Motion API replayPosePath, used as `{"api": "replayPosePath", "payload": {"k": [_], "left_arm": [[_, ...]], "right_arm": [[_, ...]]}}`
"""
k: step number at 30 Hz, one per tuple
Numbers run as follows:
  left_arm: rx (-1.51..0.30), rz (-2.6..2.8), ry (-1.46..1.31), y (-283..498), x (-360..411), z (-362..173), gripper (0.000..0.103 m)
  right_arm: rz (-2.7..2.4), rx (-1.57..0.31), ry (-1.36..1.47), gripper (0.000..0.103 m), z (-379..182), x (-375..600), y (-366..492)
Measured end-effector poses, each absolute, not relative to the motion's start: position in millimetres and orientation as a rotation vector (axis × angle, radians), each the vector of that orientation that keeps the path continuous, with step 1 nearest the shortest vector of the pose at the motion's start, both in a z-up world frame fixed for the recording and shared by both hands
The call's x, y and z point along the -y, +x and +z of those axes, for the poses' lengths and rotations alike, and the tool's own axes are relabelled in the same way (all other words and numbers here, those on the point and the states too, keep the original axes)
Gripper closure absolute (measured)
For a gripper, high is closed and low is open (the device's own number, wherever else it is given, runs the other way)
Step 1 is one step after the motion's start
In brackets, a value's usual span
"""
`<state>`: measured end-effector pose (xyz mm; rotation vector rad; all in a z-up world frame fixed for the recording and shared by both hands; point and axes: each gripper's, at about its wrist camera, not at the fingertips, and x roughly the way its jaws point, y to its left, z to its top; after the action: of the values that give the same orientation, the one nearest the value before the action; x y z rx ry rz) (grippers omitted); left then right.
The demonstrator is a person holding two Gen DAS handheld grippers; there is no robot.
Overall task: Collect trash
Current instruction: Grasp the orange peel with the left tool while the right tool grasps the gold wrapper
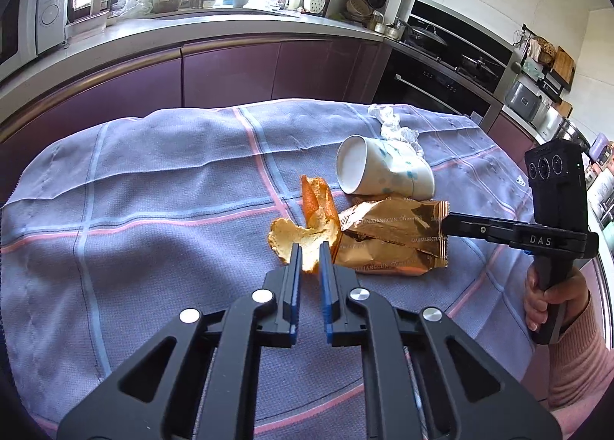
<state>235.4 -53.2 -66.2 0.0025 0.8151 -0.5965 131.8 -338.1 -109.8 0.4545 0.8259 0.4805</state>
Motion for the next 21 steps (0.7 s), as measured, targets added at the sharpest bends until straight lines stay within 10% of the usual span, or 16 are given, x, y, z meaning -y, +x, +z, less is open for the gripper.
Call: {"api": "replayPosePath", "payload": {"k": [7, 21], "left_arm": [[-0.858, -0.588, -0.042, 245.0, 42.5, -74.1, 0.07], [-0.922, -0.612, -0.078, 254.0, 56.1, -91.8, 0.086]], "right_arm": [[0.484, -0.847, 0.469, 0.069, -113.2, 329.9, 137.4], [0.514, -0.83, 0.459, 0.095, -110.6, 318.5, 130.6]]}}
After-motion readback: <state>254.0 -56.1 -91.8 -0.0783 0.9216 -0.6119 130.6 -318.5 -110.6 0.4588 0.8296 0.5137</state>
